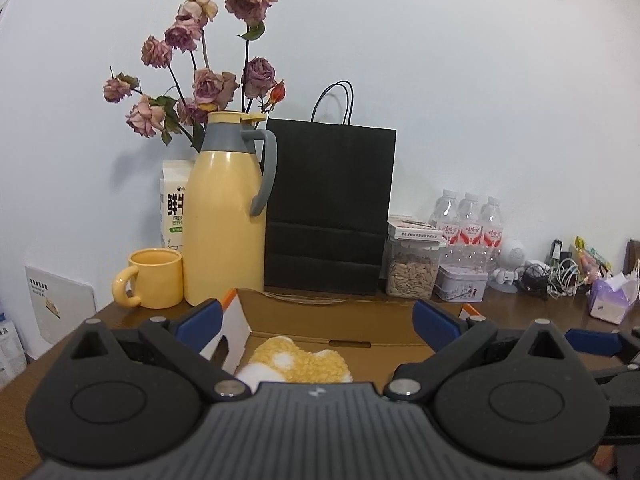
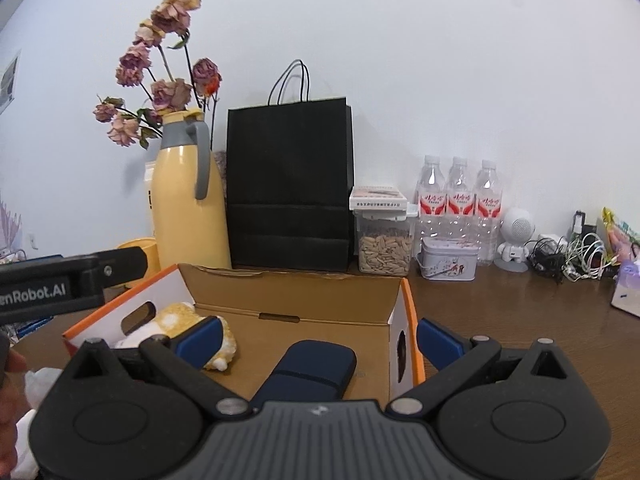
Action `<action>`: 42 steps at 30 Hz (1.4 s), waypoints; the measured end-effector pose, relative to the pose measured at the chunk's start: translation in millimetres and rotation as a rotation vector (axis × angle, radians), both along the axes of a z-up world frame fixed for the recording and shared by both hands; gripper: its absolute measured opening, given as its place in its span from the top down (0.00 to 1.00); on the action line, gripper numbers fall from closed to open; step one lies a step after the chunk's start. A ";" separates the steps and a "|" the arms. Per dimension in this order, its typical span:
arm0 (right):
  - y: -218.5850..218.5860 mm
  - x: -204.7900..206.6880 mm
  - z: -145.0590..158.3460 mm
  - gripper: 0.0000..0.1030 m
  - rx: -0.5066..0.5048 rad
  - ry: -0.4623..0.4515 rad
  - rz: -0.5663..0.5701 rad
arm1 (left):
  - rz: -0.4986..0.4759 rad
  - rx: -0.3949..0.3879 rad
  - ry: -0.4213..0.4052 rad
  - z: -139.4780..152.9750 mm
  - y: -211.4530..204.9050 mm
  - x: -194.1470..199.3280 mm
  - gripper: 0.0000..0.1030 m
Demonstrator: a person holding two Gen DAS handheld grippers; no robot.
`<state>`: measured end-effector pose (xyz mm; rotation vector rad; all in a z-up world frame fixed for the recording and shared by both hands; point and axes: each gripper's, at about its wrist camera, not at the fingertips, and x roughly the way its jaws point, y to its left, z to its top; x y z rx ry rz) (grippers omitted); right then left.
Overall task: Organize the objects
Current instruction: 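Withdraw both open tools from the box back over the table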
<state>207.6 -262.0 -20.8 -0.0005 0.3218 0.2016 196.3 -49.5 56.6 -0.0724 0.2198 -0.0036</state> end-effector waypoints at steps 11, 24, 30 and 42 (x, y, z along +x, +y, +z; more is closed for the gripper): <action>-8.5 -58.4 0.4 0.00 0.000 0.025 -0.003 | -0.008 0.043 0.045 5.8 21.3 -45.7 0.00; -18.6 -114.9 -25.0 0.00 -0.014 0.115 -0.013 | 0.011 0.049 0.120 -13.1 56.5 -106.5 0.00; -15.8 -132.0 -45.5 0.00 -0.031 0.180 0.007 | 0.027 0.048 0.166 -28.4 75.5 -128.9 0.00; 13.6 -125.0 -64.1 0.00 -0.089 0.255 0.086 | 0.022 0.029 0.216 -46.8 92.2 -148.5 0.00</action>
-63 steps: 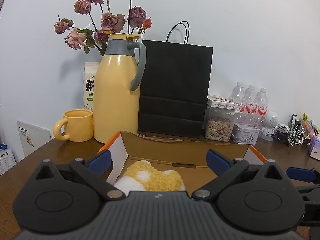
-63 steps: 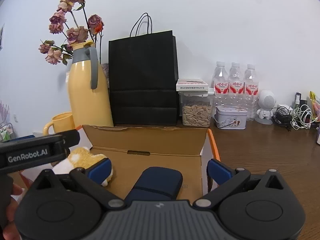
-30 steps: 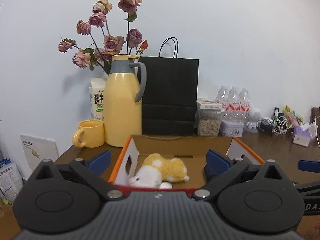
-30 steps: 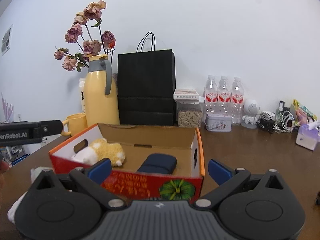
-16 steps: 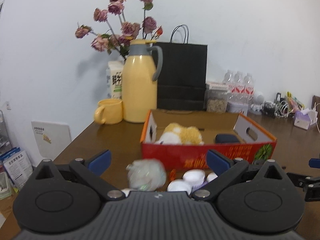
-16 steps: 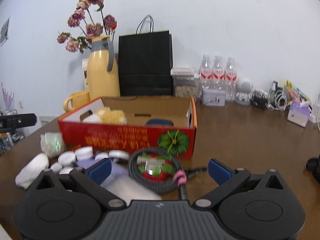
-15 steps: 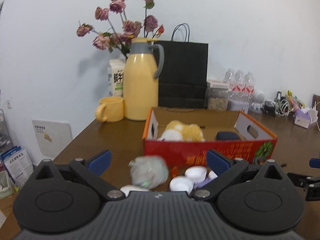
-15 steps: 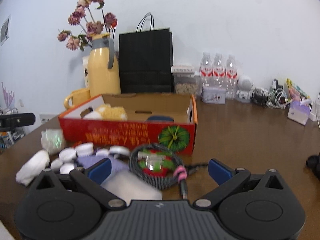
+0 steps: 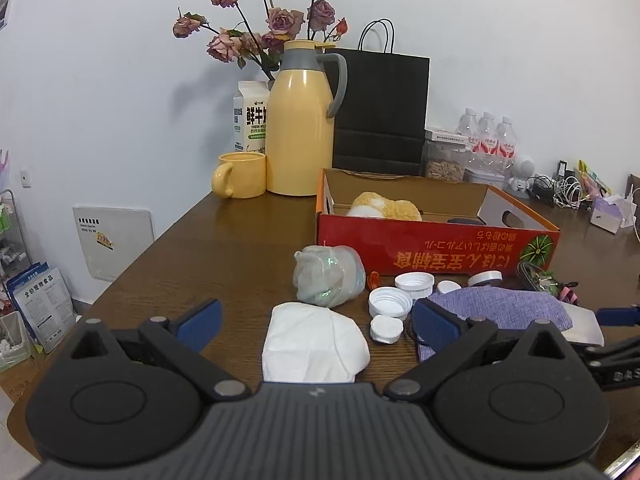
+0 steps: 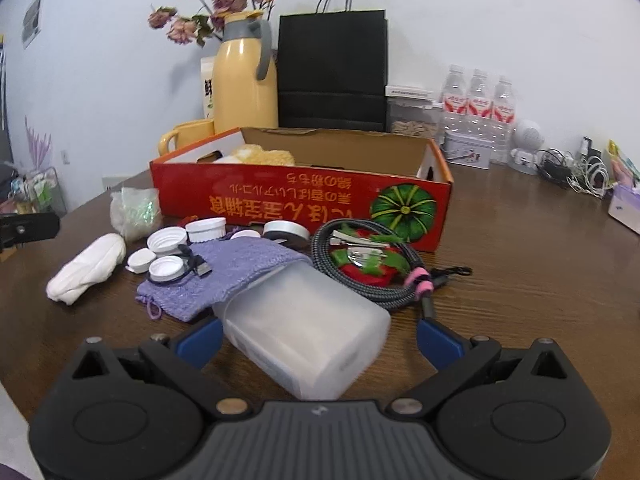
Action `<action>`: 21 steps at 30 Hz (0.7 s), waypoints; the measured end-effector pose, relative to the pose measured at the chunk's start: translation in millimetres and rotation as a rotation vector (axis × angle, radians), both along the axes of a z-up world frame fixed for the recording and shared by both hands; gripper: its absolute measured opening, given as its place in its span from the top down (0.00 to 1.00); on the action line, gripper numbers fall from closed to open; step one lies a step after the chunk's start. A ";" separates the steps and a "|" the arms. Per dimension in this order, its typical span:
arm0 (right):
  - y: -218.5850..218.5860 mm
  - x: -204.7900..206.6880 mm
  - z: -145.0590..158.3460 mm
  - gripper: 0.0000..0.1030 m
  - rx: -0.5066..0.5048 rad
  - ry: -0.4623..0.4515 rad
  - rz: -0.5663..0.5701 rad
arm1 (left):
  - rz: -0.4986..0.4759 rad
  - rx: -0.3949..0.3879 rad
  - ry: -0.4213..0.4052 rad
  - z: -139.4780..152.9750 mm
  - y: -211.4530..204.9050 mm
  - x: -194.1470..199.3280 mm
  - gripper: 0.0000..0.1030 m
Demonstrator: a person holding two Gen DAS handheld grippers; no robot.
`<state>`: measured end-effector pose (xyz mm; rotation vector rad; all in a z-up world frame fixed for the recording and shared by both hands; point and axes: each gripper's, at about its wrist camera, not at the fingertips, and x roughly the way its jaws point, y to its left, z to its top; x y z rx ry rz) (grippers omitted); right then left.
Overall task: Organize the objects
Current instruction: 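Withdraw both open tools from the box back over the table, then grasp the white tissue with the left tool while the right tool grasps the clear bead box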
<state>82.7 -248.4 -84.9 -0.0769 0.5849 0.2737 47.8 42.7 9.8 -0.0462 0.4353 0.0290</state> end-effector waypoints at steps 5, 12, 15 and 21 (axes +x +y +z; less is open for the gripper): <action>6.3 15.1 -2.7 0.00 -0.024 0.014 0.022 | -0.002 0.001 -0.001 -0.4 0.9 -1.3 0.00; 12.4 24.8 -13.6 0.00 -0.037 0.061 0.082 | -0.008 -0.004 0.011 -3.6 3.6 -2.3 0.00; 9.7 27.0 -14.4 0.00 -0.013 0.075 0.085 | -0.006 -0.005 0.014 -4.5 4.7 -2.4 0.00; 6.0 29.3 -15.1 0.00 -0.010 0.081 0.074 | -0.005 -0.006 0.022 -6.1 5.0 -2.1 0.00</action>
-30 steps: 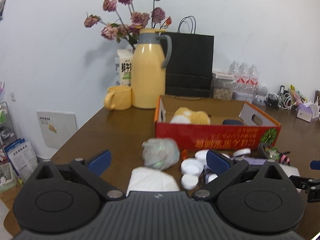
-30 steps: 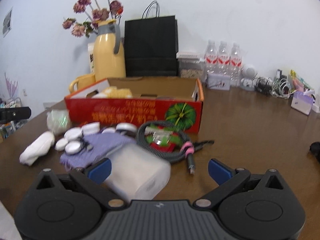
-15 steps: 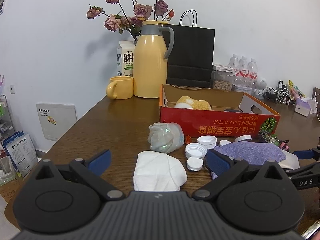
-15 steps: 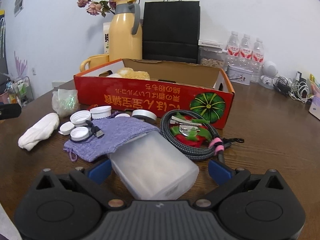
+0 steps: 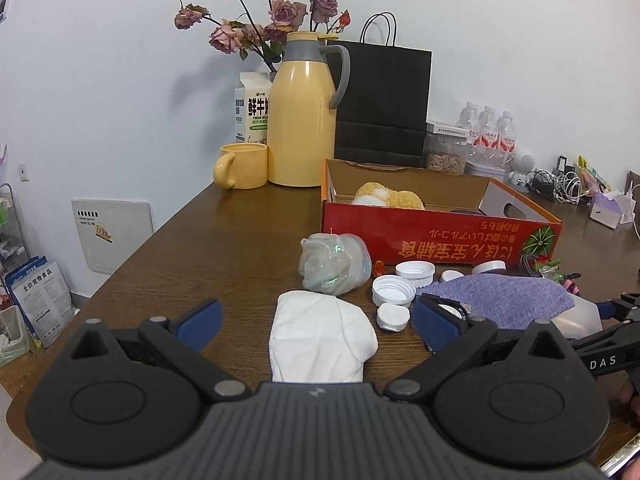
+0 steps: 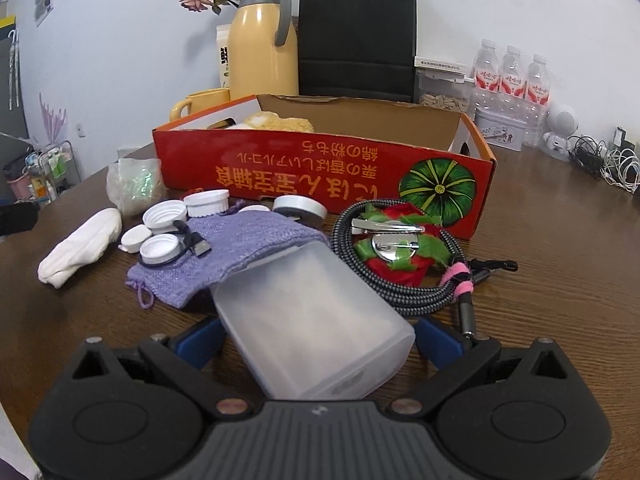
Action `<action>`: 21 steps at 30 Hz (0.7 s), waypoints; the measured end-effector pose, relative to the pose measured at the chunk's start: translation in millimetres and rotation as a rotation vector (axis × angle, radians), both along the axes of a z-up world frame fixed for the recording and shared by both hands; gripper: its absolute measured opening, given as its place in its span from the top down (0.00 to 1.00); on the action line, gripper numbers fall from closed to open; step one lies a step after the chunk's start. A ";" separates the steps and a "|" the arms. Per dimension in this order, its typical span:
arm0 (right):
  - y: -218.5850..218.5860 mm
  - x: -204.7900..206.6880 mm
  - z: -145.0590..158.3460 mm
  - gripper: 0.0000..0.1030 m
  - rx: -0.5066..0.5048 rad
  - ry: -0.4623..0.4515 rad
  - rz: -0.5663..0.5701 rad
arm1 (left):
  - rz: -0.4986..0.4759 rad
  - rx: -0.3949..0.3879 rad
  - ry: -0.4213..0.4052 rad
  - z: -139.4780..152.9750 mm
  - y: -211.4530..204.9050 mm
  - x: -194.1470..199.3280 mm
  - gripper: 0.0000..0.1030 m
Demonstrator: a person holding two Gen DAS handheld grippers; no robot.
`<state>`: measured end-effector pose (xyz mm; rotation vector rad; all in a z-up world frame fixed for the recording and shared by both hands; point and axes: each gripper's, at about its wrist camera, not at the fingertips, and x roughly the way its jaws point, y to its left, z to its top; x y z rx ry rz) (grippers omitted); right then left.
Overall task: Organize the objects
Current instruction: 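Grasp the white tissue with the left tool while the right tool grasps the clear bead box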
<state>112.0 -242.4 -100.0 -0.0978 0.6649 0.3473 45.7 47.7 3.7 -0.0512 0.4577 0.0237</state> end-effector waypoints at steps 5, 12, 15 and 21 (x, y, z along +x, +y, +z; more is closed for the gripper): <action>0.9 2.3 0.3 0.00 -0.003 0.004 0.022 | -0.004 -0.001 0.006 -1.4 -1.0 -0.3 0.00; -7.6 -2.6 2.3 0.11 0.069 -0.018 0.034 | 0.000 0.000 0.008 -2.7 0.6 0.4 0.00; -10.5 -6.5 2.7 0.16 0.099 -0.030 0.048 | -0.001 0.000 0.013 -4.1 1.0 0.9 0.00; -6.5 -16.7 4.4 0.29 0.079 -0.087 0.045 | 0.003 0.004 0.017 -5.2 1.7 1.9 0.00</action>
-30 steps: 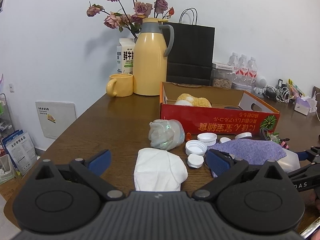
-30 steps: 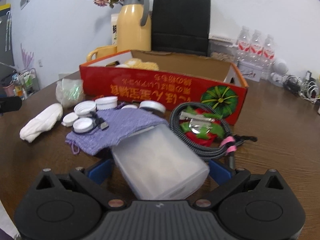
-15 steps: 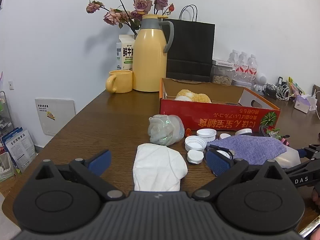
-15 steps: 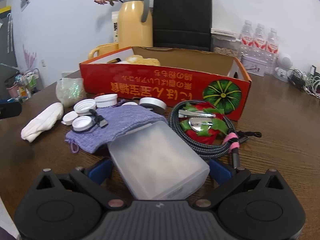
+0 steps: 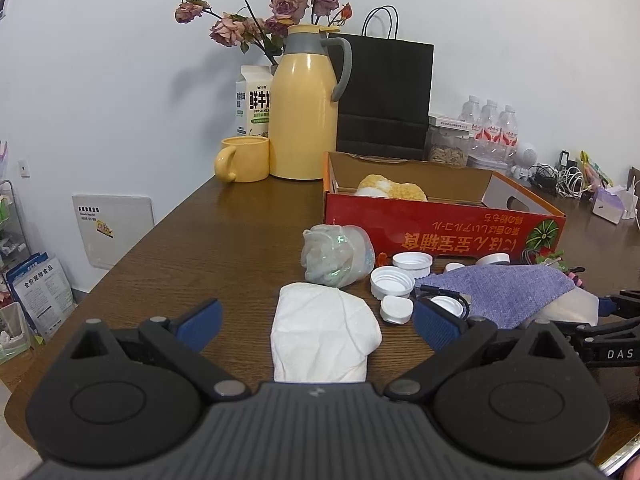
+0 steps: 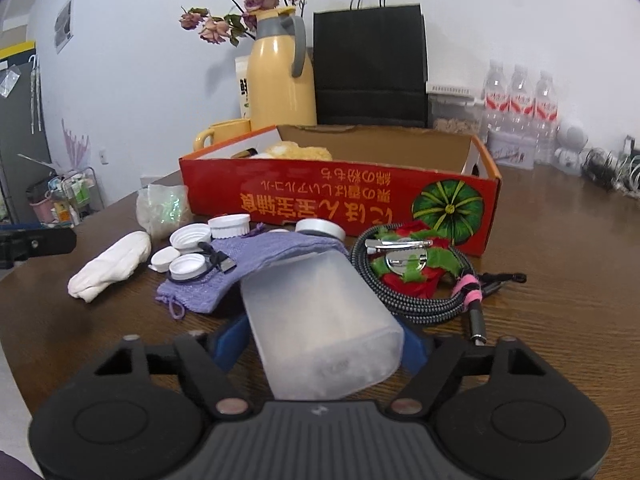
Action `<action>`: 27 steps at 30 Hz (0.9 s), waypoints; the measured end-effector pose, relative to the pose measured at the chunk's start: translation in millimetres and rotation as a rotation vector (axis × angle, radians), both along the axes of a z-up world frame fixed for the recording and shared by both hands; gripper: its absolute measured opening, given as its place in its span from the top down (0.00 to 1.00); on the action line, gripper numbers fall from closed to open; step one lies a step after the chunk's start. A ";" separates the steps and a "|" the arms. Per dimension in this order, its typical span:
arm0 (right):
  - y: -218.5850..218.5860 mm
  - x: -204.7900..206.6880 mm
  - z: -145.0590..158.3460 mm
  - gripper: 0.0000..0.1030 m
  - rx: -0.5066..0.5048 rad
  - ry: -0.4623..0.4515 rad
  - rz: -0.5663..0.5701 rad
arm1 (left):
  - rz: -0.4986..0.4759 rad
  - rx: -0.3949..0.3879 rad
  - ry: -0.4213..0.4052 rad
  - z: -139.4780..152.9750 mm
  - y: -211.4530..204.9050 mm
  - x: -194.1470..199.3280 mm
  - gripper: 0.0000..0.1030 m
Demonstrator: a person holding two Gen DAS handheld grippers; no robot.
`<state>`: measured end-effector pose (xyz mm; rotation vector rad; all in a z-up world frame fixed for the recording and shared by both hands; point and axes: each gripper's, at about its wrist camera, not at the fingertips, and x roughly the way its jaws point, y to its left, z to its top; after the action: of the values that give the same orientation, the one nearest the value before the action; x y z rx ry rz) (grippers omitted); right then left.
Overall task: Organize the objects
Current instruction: 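Grasp the white tissue with the left tool while the right tool grasps the clear bead box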
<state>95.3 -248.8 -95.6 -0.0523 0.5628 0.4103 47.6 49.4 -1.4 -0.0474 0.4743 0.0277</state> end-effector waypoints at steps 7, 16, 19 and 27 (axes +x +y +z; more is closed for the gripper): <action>0.4 -21.4 3.1 0.35 0.002 -0.084 -0.025 | 0.009 -0.003 0.007 -2.2 3.6 1.2 0.00; -8.9 -44.8 -1.7 0.35 0.026 -0.114 -0.083 | 0.005 -0.012 0.064 -13.9 2.4 16.7 0.00; -10.5 -49.3 -3.1 0.35 0.029 -0.115 -0.089 | 0.012 -0.008 0.109 -21.7 -0.7 32.2 0.00; -11.2 -56.0 -3.1 0.36 0.018 -0.121 -0.101 | 0.041 -0.001 0.190 -37.3 -3.3 59.8 0.00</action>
<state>39.3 -260.0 -98.7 -0.0314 0.4408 0.3119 107.3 46.1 -38.8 -0.0554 0.6633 0.0725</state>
